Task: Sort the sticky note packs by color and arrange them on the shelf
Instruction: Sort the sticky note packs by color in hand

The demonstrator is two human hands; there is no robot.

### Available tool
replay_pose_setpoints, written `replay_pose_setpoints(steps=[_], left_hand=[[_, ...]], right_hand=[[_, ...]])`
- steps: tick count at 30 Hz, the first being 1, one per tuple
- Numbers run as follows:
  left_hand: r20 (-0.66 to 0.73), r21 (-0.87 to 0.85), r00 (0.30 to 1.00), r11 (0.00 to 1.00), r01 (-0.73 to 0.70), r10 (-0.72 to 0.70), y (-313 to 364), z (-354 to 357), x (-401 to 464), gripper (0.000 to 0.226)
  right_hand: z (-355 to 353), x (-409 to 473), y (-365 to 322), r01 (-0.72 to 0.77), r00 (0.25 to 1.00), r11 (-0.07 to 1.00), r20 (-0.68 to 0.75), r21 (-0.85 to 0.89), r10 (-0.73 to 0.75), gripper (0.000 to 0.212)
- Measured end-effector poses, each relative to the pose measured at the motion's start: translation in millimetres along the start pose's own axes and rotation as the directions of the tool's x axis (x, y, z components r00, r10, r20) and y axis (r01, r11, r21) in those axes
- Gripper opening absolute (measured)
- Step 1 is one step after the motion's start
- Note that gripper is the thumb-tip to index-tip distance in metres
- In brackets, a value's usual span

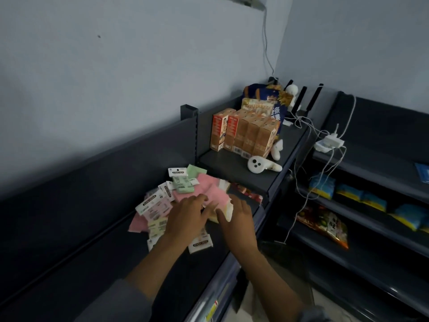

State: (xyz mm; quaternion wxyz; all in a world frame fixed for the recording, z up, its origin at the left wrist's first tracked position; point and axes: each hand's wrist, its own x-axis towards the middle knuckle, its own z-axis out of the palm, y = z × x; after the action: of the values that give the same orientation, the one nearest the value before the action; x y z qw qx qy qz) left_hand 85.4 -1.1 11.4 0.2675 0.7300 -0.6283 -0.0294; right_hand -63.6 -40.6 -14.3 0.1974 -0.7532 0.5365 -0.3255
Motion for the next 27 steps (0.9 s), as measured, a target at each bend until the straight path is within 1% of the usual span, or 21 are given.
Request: replay_pose_setpoints(steps=[2,4,6,8,10,13,15,17,19,21,23,25,26,27], left_hand=[[0.026,0.007,0.999,1.0,0.027,-0.028,-3,5,8,0.046],[0.018,0.041,0.998,0.998,0.052,-0.052,-5,10,13,0.038],[0.008,0.054,0.995,0.993,0.101,-0.102,-4,12,21,0.028],[0.008,0.065,0.988,0.986,0.154,-0.154,-2,12,34,0.022],[0.0,0.085,0.979,0.976,0.202,-0.203,-1,12,48,0.023],[-0.006,0.117,0.963,0.956,0.268,-0.27,-2,16,62,0.02],[-0.017,0.113,0.957,0.951,0.289,-0.289,-1,21,67,0.018],[-0.042,0.098,0.952,0.947,0.306,-0.303,5,22,72,0.019],[-0.068,0.078,0.949,0.947,0.311,-0.306,10,24,79,0.026],[-0.087,0.075,0.949,0.948,0.31,-0.303,16,22,82,0.032],[-0.123,0.08,0.946,0.948,0.309,-0.299,20,17,83,0.034],[-0.193,0.076,0.935,0.946,0.317,-0.298,22,10,81,0.033],[-0.234,0.06,0.927,0.947,0.315,-0.293,20,6,79,0.03],[-0.28,0.053,0.918,0.95,0.308,-0.282,17,2,76,0.023]], right_hand=[[9,19,10,0.024,0.999,1.0,0.049,0.005,-0.024,0.061],[20,39,19,0.043,0.99,0.999,0.135,0.008,-0.044,0.072],[31,59,26,0.079,0.967,0.996,0.247,-0.04,-0.067,0.09],[40,77,32,0.142,0.933,0.982,0.347,-0.124,-0.091,0.102],[44,93,35,0.206,0.897,0.966,0.426,-0.159,-0.121,0.106],[35,107,33,0.215,0.85,0.969,0.512,-0.118,-0.126,0.105],[24,115,29,0.225,0.818,0.969,0.561,-0.103,-0.131,0.106],[13,126,24,0.241,0.798,0.968,0.582,-0.076,-0.153,0.111],[1,139,17,0.252,0.797,0.966,0.578,-0.053,-0.176,0.114],[-7,149,9,0.262,0.807,0.964,0.557,-0.04,-0.196,0.109],[-11,154,2,0.305,0.823,0.952,0.506,-0.009,-0.259,0.1],[-7,155,-1,0.322,0.806,0.94,0.49,0.108,-0.333,0.096],[-4,155,-2,0.304,0.79,0.936,0.502,0.178,-0.352,0.094],[0,155,-3,0.282,0.779,0.927,0.506,0.247,-0.371,0.087]])
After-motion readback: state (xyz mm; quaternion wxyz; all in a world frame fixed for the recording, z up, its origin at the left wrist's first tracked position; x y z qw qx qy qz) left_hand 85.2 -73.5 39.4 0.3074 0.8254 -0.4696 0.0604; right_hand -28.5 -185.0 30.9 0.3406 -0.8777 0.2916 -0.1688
